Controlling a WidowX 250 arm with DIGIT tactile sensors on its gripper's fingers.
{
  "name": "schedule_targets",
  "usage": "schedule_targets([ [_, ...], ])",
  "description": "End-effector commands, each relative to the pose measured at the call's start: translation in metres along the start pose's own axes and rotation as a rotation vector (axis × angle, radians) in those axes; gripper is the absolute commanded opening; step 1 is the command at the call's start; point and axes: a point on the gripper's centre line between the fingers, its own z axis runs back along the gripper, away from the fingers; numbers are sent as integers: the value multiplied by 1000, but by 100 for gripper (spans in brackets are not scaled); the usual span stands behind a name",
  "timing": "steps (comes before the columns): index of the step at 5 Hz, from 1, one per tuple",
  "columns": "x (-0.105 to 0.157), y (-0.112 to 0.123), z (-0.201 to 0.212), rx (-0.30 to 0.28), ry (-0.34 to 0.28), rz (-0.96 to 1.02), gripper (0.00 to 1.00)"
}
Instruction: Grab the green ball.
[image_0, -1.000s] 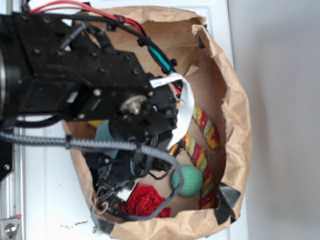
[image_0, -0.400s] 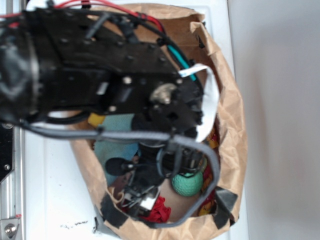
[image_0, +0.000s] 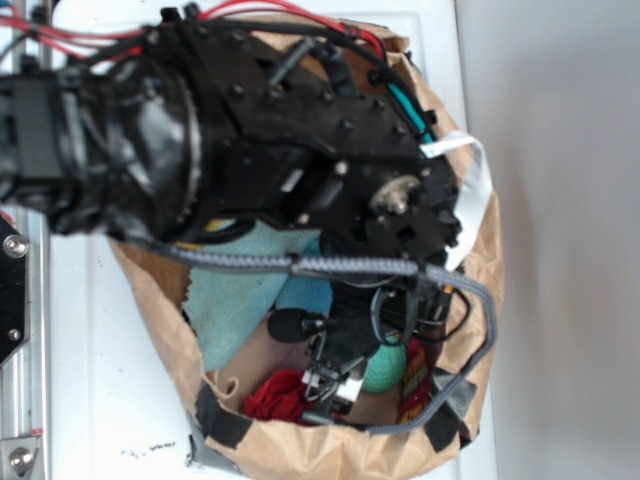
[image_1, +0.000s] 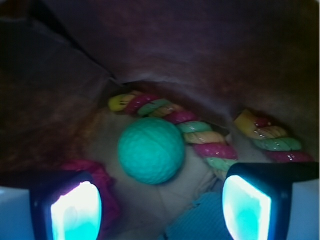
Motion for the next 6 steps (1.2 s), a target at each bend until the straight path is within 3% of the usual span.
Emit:
schedule_targets([
  [1, 15, 12, 1, 31, -14, 27, 100],
  [4, 9, -7, -11, -63, 43, 100, 100],
  [6, 13, -11, -8, -84, 22, 111, 100],
])
